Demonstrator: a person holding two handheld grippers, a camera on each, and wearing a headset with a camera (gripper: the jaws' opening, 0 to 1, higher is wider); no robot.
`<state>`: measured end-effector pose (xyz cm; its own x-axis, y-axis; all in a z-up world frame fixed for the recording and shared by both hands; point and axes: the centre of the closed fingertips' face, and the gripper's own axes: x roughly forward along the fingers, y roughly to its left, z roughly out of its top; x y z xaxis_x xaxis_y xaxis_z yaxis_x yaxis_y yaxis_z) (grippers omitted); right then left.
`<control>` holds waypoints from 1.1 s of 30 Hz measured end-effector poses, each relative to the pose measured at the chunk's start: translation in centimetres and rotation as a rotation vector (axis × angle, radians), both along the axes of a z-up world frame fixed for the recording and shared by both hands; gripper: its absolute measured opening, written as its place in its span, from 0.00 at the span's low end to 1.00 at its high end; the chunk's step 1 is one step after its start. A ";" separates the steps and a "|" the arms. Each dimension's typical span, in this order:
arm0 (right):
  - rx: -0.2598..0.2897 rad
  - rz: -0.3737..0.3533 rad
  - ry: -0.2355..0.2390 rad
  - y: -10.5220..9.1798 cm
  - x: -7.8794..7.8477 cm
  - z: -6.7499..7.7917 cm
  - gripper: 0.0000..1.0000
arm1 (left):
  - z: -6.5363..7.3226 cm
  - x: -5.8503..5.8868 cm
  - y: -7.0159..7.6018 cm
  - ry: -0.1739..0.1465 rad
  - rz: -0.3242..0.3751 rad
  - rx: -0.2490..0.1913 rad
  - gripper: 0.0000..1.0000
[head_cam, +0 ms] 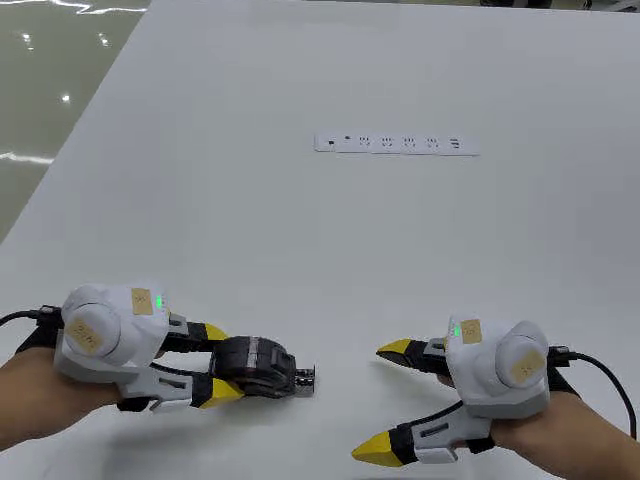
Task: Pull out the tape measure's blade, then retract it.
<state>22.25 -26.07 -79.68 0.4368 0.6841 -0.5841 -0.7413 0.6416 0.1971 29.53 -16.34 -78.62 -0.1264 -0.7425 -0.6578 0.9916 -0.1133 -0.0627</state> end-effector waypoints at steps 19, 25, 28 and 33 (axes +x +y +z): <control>0.025 0.039 -0.089 2.8 3.2 -0.3 0.47 | -0.2 0.0 0.0 -0.009 -0.017 0.018 0.30; 0.020 0.063 -0.111 3.6 3.7 -0.5 0.40 | -0.2 0.0 0.1 -0.007 -0.018 0.019 0.30; 0.025 0.071 -0.111 3.8 3.9 -0.7 0.37 | -0.2 0.1 0.1 -0.007 -0.018 0.020 0.30; 0.022 0.084 -0.114 4.1 4.1 -1.1 0.33 | -0.3 0.0 0.1 -0.008 -0.020 0.021 0.30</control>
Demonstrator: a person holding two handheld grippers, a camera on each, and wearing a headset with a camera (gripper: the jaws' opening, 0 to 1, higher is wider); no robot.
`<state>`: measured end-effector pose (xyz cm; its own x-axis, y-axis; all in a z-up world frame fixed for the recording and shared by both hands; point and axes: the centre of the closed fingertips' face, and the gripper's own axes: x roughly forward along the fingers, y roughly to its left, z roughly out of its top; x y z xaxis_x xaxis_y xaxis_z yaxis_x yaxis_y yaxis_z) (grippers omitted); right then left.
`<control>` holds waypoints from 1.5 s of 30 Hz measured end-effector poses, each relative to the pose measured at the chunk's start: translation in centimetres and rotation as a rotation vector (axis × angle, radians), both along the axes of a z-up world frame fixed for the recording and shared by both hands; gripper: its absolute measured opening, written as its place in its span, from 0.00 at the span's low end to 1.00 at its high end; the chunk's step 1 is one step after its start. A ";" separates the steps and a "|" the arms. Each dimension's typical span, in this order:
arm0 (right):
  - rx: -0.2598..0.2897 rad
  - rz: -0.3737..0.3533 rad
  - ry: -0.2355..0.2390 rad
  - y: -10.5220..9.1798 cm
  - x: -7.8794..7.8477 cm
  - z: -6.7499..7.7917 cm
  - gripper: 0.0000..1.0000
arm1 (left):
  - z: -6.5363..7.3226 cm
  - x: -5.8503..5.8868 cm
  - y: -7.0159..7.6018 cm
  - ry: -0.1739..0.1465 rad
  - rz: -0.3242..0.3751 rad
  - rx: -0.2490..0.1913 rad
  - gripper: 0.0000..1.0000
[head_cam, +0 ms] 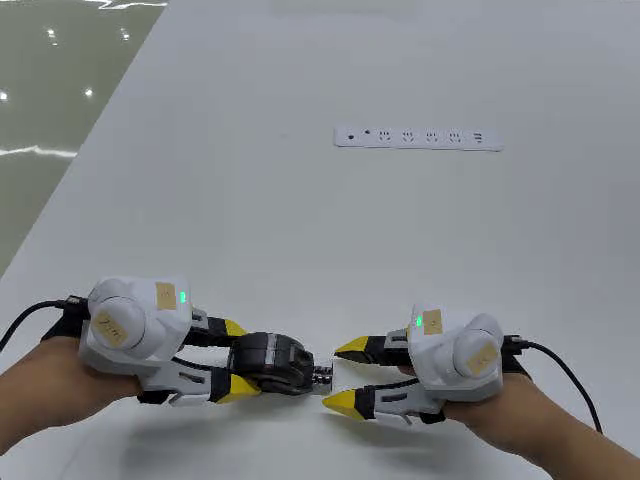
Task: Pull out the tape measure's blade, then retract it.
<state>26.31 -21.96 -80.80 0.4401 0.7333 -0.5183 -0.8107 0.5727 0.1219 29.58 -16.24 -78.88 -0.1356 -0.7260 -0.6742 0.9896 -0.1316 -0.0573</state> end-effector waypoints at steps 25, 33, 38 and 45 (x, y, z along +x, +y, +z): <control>-0.002 0.052 -0.032 1.1 0.7 -0.6 0.17 | 0.0 0.0 0.0 -0.007 -0.010 0.007 0.30; -0.001 0.066 -0.048 1.2 0.6 -0.7 0.15 | 0.0 0.0 -0.1 -0.007 -0.010 0.010 0.30; 0.006 0.076 -0.043 1.2 0.6 -0.7 0.15 | -0.1 0.0 -0.1 -0.006 -0.015 0.015 0.30; 0.013 0.105 -0.050 1.4 0.5 -0.8 0.16 | -0.1 -0.1 -0.1 -0.007 -0.019 0.022 0.30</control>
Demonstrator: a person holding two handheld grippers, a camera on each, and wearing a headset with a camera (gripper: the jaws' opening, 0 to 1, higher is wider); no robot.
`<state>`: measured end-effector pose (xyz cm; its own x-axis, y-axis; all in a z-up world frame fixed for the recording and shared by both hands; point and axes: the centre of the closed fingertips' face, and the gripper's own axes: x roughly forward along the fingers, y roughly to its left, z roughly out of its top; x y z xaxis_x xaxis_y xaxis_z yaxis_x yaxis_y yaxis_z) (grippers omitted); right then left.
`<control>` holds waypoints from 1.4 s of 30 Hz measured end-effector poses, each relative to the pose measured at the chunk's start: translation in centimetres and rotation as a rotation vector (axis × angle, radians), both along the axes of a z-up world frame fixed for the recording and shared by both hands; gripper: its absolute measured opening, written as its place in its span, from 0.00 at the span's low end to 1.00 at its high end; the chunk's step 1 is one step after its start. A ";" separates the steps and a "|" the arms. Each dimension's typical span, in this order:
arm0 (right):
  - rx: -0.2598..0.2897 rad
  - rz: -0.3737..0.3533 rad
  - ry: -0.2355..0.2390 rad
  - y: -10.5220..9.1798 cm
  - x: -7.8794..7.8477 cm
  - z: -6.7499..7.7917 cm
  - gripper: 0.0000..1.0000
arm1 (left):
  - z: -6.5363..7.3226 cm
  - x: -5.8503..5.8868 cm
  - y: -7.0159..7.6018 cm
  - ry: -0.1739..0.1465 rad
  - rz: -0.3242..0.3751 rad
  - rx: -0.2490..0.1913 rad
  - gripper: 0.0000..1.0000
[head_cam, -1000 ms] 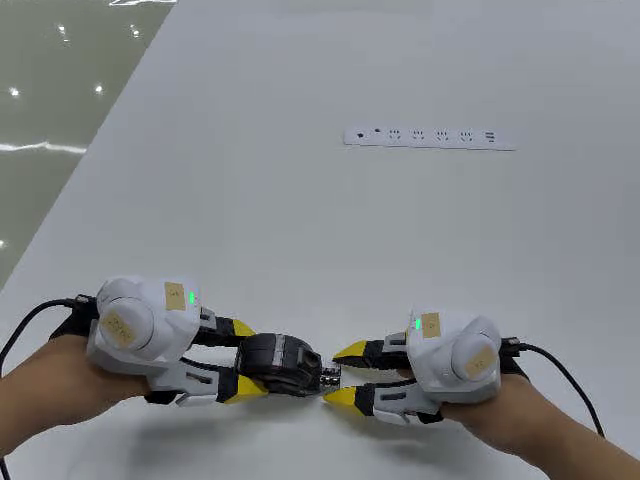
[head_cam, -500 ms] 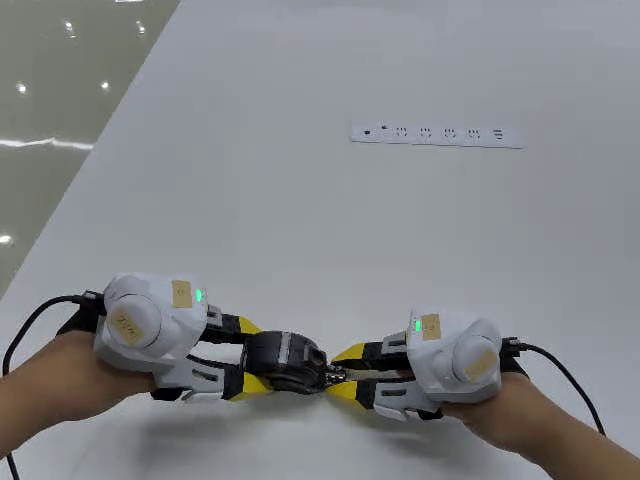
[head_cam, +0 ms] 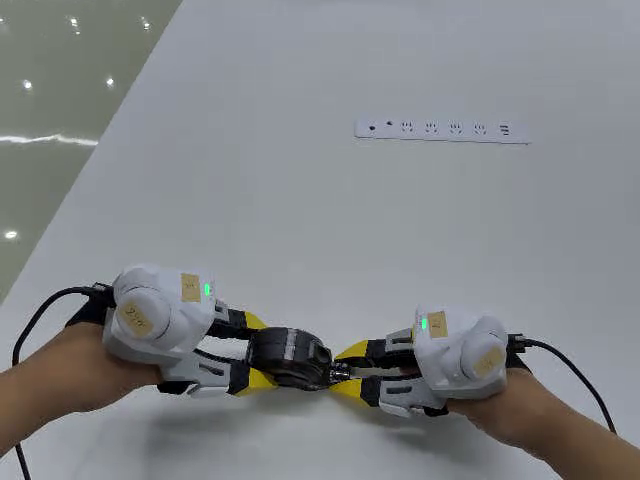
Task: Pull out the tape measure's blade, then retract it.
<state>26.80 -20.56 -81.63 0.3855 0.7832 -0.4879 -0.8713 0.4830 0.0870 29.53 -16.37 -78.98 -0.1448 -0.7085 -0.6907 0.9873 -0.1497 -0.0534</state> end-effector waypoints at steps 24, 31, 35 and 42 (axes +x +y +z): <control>-0.017 0.016 -0.030 0.0 -0.2 0.0 0.11 | -0.1 0.1 0.1 -0.030 -0.028 0.001 0.28; -0.027 0.021 -0.021 -0.2 -0.5 0.1 0.11 | -0.1 0.0 0.2 -0.039 -0.038 0.012 0.27; -0.028 0.018 -0.018 -0.8 -0.7 0.2 0.11 | -0.1 0.0 0.3 -0.044 -0.041 0.019 0.27; -0.045 0.016 -0.016 -2.0 -1.2 0.4 0.11 | -0.1 0.0 0.3 -0.040 -0.031 0.017 0.27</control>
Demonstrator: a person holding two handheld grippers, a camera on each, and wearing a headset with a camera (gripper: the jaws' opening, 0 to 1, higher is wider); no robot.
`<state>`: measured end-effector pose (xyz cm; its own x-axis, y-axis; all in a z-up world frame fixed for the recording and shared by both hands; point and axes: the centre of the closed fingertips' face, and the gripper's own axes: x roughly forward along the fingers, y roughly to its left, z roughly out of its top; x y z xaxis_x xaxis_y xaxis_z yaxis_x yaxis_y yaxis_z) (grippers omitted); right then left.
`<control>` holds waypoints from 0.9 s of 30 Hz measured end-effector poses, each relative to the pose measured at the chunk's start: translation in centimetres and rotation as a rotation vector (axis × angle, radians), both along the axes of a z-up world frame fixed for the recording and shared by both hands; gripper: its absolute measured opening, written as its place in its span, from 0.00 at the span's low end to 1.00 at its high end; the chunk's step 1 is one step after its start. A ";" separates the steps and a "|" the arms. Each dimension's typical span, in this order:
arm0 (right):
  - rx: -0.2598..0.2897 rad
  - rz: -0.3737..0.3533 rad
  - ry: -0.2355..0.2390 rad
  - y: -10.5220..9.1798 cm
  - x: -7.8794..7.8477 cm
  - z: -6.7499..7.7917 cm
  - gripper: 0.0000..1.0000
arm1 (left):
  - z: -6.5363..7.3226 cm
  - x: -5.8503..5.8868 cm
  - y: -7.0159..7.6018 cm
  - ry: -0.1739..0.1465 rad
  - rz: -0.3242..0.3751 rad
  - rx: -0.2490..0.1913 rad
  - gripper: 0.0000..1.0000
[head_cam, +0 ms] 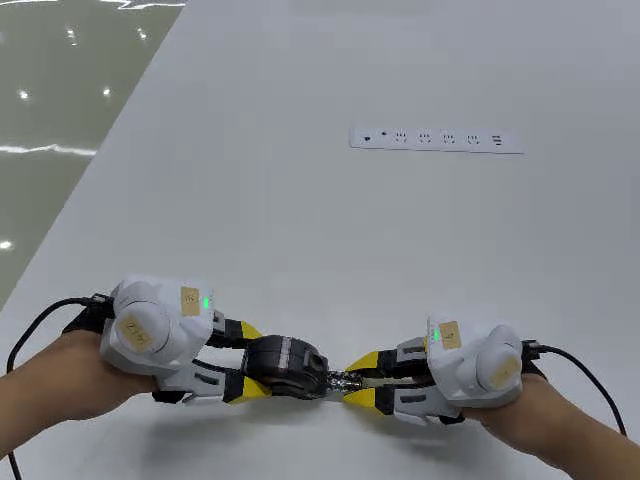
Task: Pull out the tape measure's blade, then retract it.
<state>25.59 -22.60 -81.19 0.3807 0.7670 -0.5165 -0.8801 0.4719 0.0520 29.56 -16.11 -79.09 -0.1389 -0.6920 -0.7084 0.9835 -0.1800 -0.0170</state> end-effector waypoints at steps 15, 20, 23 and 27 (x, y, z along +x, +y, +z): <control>-0.048 -0.008 0.014 -3.7 -1.6 0.3 0.11 | 0.0 0.0 0.0 -0.004 0.004 0.010 0.27; -0.069 -0.017 0.019 -5.3 -2.2 0.2 0.11 | 0.0 0.0 0.0 -0.005 0.000 0.010 0.27; -0.079 -0.024 0.026 -6.1 -2.7 0.3 0.11 | 0.0 0.0 0.0 -0.009 -0.004 0.012 0.27; -0.087 -0.030 0.033 -6.8 -3.1 0.3 0.11 | 0.0 0.0 0.0 -0.010 -0.005 0.012 0.27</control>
<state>22.50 -29.41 -80.93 0.3846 0.7070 -0.5934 -0.8640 0.5021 0.0382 29.58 -16.10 -79.12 -0.1351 -0.6828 -0.7180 0.9828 -0.1844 -0.0095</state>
